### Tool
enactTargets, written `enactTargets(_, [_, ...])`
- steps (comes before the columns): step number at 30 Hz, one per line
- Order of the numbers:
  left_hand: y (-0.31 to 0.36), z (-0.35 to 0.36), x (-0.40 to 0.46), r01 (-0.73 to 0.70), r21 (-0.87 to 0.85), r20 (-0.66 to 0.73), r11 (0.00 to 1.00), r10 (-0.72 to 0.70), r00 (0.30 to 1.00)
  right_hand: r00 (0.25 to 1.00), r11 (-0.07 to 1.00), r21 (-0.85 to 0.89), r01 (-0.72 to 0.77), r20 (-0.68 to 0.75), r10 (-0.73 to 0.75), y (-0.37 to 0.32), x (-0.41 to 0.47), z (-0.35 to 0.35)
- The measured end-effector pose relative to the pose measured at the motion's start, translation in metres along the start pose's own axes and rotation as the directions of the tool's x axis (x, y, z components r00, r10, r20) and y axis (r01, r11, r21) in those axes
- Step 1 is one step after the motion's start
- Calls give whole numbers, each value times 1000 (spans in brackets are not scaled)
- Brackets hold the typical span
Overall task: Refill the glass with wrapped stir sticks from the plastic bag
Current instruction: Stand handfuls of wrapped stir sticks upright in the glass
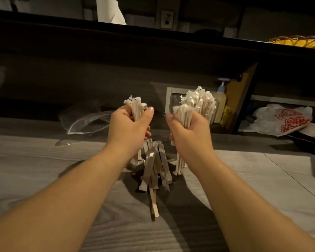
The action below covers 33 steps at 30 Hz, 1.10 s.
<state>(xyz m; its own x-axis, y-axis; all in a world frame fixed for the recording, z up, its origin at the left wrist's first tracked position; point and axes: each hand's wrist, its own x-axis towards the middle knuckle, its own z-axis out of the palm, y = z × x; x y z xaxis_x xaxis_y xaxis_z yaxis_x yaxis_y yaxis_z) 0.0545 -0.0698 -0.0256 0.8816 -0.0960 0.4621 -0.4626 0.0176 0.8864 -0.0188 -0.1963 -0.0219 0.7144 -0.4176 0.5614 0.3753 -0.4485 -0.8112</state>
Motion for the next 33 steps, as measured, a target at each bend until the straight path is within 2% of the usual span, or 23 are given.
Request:
enactTargets(2, [-4, 0, 2, 30, 25, -9, 999, -30, 1000, 997, 997, -7, -79, 12, 79, 7, -1, 0])
enactTargets(5, [-6, 1, 3, 62, 17, -21, 998, -62, 998, 994, 993, 39, -112, 13, 111, 14, 2, 0])
enactTargets(8, [0, 2, 0, 123, -83, 1, 989, -123, 992, 998, 997, 41, -64, -2, 64, 13, 1, 3])
enactTargets(11, [10, 2, -4, 120, -164, 18, 979, -118, 993, 1000, 999, 34, -2, -15, 2, 7, -1, 1])
enactTargets(18, [51, 35, 13, 11, -348, 80, 937, 18, 997, 991, 979, 182, 89, -115, -69, -25, 31, -18])
enactTargets(21, [65, 69, 30, -19, -423, 93, 906, 65, 994, 967, 964, 187, 191, -204, -152, -29, 59, -35])
enactTargets(26, [88, 84, 40, -120, -571, -39, 812, 120, 992, 947, 921, 315, 229, -292, -136, -41, 76, -41])
enactTargets(29, [86, 99, 51, -125, -631, -48, 765, 123, 991, 924, 905, 339, 257, -361, -126, -33, 87, -47])
enactTargets(33, [68, 108, 55, -115, -593, -50, 797, 106, 993, 893, 864, 403, 302, -437, -108, -28, 93, -54])
